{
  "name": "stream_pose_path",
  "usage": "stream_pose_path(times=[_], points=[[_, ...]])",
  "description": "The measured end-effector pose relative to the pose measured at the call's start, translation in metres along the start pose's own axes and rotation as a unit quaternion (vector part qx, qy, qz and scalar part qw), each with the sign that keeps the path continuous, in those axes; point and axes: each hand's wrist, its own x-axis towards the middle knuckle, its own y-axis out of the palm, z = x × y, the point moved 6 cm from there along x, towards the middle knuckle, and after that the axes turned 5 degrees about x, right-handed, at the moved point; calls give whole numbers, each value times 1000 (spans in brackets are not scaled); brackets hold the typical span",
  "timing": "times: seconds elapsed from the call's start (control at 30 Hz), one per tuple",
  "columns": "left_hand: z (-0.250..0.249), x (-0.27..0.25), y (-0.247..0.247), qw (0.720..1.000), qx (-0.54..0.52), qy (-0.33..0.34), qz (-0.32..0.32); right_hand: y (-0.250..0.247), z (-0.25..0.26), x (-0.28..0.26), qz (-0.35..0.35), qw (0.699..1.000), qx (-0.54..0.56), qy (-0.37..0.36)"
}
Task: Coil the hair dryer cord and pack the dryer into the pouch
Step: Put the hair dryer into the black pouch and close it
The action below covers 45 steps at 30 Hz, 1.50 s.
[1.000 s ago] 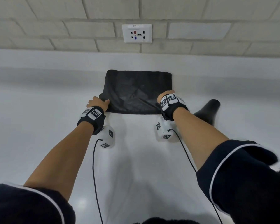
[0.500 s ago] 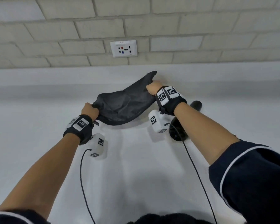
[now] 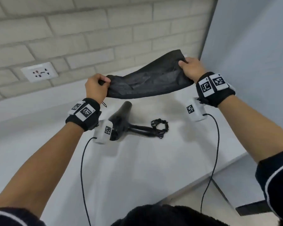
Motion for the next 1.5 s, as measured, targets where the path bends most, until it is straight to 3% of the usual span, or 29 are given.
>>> stream_pose_path(times=[0.17, 0.27, 0.37, 0.5, 0.67, 0.77, 0.83, 0.9, 1.0, 1.1, 1.27, 1.4, 1.5], points=[[-52, -12, 123, 986, -23, 7, 164, -86, -105, -21, -78, 991, -39, 97], [-63, -28, 183, 958, -24, -46, 283, -107, -161, -34, -86, 980, -68, 164], [-54, -44, 225, 928, -10, -103, 359, -105, -211, -41, -35, 966, -91, 240], [-30, -65, 255, 895, -19, -151, 419, -83, -248, -55, 49, 948, 11, 315], [-11, -71, 253, 882, -117, -255, 378, -66, -251, -50, 77, 945, -180, 261], [-15, -77, 247, 851, -178, -300, 393, -52, -225, -46, 43, 947, -264, 176], [-20, -81, 244, 832, -206, -309, 413, -34, -199, -44, 36, 972, -209, 100], [-25, -85, 241, 820, -235, -310, 419, -7, -177, -48, 75, 990, -85, 81], [-32, -88, 236, 815, -265, -300, 419, 37, -155, -59, 149, 984, 42, 86], [-35, -92, 235, 812, -269, -284, 433, 61, -145, -64, 152, 984, 55, 76], [-31, -97, 237, 874, -161, -223, 400, 70, -141, -64, 124, 989, 35, 67], [-31, -99, 240, 893, -114, -201, 386, 73, -143, -67, 117, 992, -38, 38], [-38, -98, 238, 907, -56, -134, 396, 72, -142, -65, 95, 992, -77, 27]])
